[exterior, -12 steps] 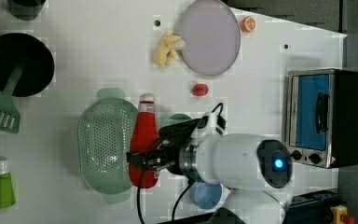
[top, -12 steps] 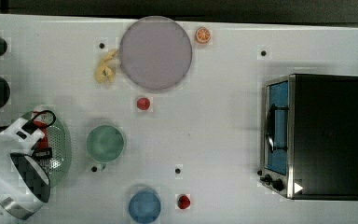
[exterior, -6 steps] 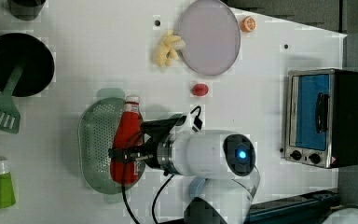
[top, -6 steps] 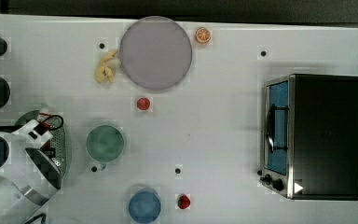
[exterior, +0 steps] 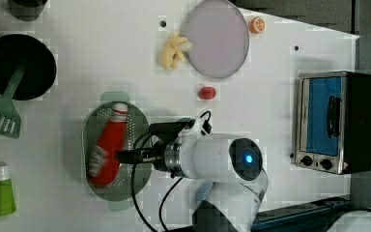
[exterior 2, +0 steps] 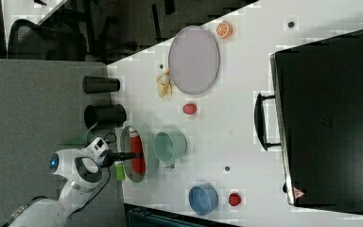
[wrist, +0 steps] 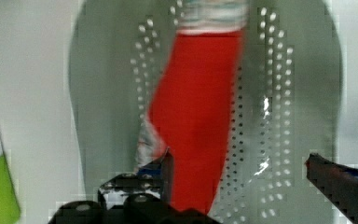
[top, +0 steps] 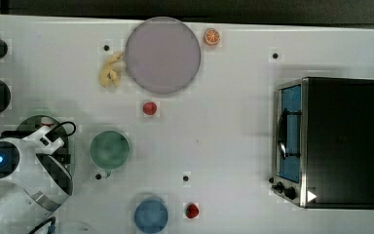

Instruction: Pick Ketchup from the table and place it in strainer.

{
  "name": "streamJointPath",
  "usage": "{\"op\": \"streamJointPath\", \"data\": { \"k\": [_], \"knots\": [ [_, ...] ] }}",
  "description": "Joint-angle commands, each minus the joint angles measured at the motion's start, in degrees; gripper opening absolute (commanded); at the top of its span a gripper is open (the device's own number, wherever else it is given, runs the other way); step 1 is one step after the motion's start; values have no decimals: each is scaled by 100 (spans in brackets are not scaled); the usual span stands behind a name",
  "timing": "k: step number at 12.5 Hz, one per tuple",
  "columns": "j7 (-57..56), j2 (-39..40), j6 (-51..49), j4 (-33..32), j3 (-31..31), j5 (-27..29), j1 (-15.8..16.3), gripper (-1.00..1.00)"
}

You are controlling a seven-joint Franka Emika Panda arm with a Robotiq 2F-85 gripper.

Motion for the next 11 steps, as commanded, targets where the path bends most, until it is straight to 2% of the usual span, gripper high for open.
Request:
{"op": "streamJointPath", "data": {
  "k": [1,3,6,8,11],
  "knots": [
    [619,-868,-276,215,96,36,-225,100],
    [617,-1460,-1093,344,94,108,-528,100],
    [560,-2225,-2645,644,-25,534,-1028,100],
    [544,-2650,-3368,849,-332,828,-1316,100],
    [474,-3157,-3810,1005,-1129,962,-1600,100]
  ]
}}
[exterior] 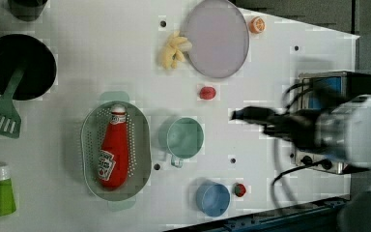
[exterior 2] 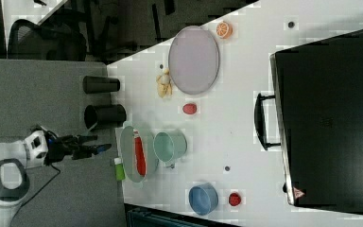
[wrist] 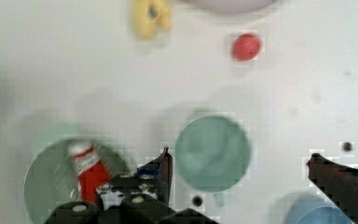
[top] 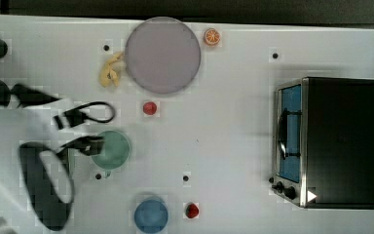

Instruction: Pick Ketchup from the table and place it in strainer.

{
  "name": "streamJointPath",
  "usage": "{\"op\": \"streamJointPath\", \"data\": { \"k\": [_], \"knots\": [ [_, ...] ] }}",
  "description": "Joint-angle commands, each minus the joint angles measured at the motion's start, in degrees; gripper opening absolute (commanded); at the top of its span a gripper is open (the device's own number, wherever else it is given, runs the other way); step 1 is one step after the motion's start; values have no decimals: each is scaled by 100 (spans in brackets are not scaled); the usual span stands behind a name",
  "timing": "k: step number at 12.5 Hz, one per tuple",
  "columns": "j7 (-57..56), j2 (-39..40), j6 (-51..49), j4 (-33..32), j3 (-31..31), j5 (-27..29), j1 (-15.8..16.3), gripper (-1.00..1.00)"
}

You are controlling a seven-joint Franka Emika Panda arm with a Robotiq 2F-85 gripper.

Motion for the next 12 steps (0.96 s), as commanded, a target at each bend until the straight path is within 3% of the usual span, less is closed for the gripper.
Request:
{"op": "streamJointPath", "data": {
  "k": [1,7,12],
  "knots": [
    [83,-281,-203,98,-936,193,-523,100],
    [83,-667,-694,149,-2379,193,-550,100],
    [83,-579,-978,541,-2467,188,-534,100]
  ]
}}
